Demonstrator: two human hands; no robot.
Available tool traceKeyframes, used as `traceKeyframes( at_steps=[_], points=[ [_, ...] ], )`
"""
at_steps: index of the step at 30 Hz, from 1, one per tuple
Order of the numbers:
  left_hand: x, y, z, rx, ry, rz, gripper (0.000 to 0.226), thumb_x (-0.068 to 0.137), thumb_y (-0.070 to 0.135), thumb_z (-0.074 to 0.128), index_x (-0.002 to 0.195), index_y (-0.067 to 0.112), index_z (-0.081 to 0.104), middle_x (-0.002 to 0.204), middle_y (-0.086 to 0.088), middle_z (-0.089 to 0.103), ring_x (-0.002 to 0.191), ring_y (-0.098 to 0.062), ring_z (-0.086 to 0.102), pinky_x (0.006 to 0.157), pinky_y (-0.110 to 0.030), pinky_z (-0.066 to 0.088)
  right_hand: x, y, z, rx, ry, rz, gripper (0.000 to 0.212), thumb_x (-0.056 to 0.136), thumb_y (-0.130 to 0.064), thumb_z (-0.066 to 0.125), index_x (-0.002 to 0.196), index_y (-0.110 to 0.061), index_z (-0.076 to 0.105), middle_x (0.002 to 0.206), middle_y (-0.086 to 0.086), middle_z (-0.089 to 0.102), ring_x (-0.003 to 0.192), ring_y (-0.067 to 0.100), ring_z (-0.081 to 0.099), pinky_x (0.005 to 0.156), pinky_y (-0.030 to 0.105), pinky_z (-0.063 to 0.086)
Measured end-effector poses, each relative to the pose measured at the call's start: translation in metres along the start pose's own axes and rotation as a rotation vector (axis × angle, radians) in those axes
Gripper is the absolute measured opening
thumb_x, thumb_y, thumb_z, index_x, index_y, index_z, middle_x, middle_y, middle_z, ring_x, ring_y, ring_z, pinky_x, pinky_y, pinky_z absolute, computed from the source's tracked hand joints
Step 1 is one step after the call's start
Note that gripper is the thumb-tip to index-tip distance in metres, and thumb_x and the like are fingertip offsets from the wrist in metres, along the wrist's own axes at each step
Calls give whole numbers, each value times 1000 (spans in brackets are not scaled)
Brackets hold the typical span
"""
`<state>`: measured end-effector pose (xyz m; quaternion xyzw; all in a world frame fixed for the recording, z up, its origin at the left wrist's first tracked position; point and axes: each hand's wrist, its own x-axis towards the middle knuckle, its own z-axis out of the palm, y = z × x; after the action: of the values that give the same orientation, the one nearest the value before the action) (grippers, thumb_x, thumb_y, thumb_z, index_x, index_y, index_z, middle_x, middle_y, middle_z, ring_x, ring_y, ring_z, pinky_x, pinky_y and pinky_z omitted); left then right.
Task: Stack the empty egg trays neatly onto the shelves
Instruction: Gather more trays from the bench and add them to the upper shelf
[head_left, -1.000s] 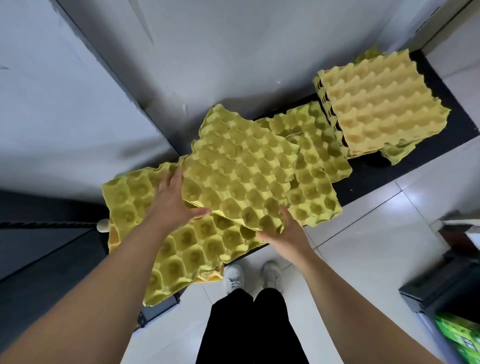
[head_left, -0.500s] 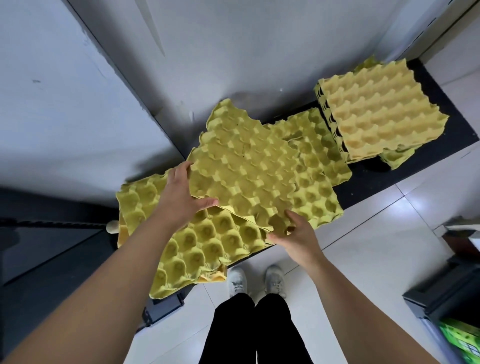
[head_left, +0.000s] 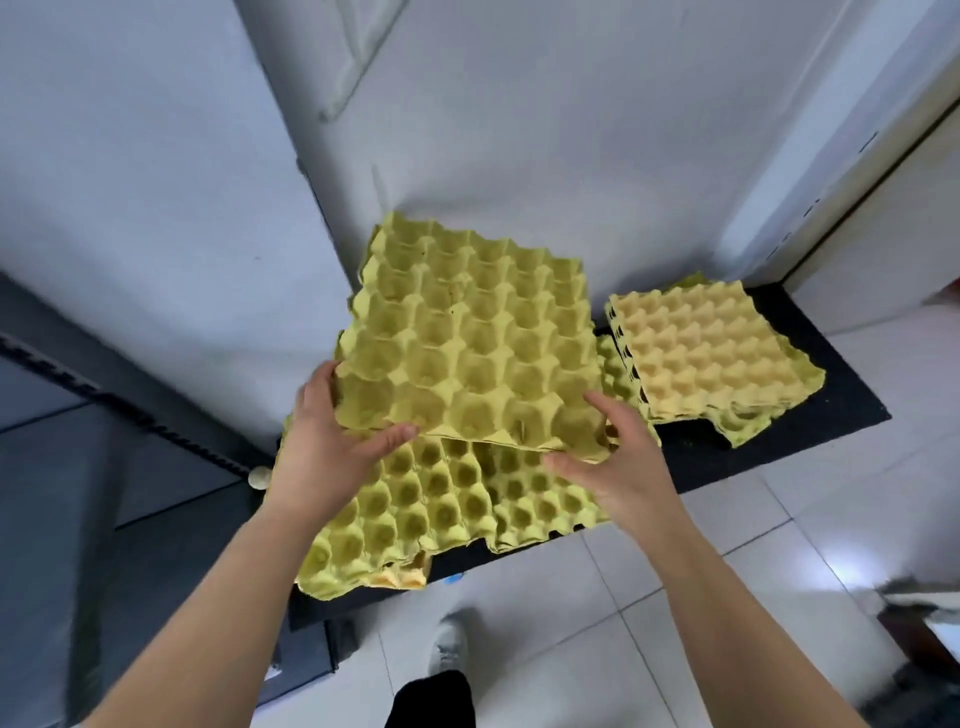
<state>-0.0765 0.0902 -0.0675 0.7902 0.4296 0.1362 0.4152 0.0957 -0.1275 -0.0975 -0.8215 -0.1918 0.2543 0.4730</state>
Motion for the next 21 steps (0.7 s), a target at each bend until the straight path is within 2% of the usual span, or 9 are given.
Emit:
traceKeyframes(
  at_steps=[2, 5, 7, 10, 11, 14, 17, 19, 21],
  points=[
    [-31, 13, -13, -39, 77, 11, 102, 55, 59, 78, 142, 27, 36, 136, 4, 49, 124, -14, 48, 100, -37, 44, -17, -20, -13, -10, -2, -85, 83, 62, -39, 87, 134, -42, 45, 142, -13, 37, 133, 9, 32, 110, 38, 32],
    [-83, 29, -33, -75, 201, 18, 98, 52, 64, 76, 137, 28, 41, 129, 6, 52, 117, -14, 51, 98, -38, 46, -45, -46, -31, -20, -13, -230, 80, 62, -45, 85, 131, -46, 46, 142, -15, 37, 133, 9, 32, 110, 42, 32],
    [-117, 37, -46, -83, 280, 30, 98, 53, 65, 76, 137, 29, 41, 130, 6, 52, 116, -14, 52, 97, -39, 48, -67, -64, -40, -19, -32, -312, 80, 62, -48, 84, 132, -46, 45, 142, -16, 37, 134, 8, 31, 110, 41, 31],
    [-163, 50, -69, -111, 386, 52, 92, 54, 61, 74, 134, 28, 43, 130, 7, 53, 115, -11, 52, 86, -24, 44, -99, -94, -50, -24, -55, -421, 81, 64, -47, 83, 134, -44, 44, 141, -16, 38, 131, 6, 32, 108, 36, 30],
    [-177, 56, -78, -121, 418, 66, 89, 55, 62, 73, 132, 29, 44, 128, 8, 54, 114, -11, 52, 85, -23, 43, -109, -106, -52, -15, -57, -461, 80, 64, -46, 82, 135, -43, 44, 140, -17, 39, 131, 5, 33, 107, 34, 30],
    [-218, 71, -111, -111, 520, 111, 91, 53, 65, 72, 132, 30, 43, 127, 9, 54, 117, -12, 51, 90, -30, 43, -139, -140, -55, 39, -57, -574, 76, 65, -44, 81, 132, -43, 46, 136, -20, 42, 132, 5, 33, 106, 31, 31],
    [-252, 83, -146, -94, 619, 159, 90, 59, 61, 76, 136, 31, 41, 130, 9, 53, 120, -13, 50, 94, -33, 43, -166, -175, -54, 72, -46, -686, 71, 67, -40, 81, 129, -45, 47, 134, -20, 44, 131, 7, 33, 99, 23, 29],
    [-271, 92, -170, -95, 677, 206, 92, 60, 59, 77, 138, 30, 39, 131, 9, 53, 120, -11, 50, 95, -31, 43, -184, -198, -53, 89, -9, -762, 71, 66, -38, 82, 128, -43, 48, 133, -17, 46, 129, 11, 37, 96, 19, 31],
    [-290, 103, -194, -99, 730, 265, 93, 62, 56, 78, 141, 30, 37, 132, 12, 51, 120, -7, 49, 95, -26, 40, -203, -222, -52, 114, 32, -827, 72, 64, -41, 82, 129, -38, 51, 130, -16, 48, 126, 14, 41, 98, 24, 36]
  ],
)
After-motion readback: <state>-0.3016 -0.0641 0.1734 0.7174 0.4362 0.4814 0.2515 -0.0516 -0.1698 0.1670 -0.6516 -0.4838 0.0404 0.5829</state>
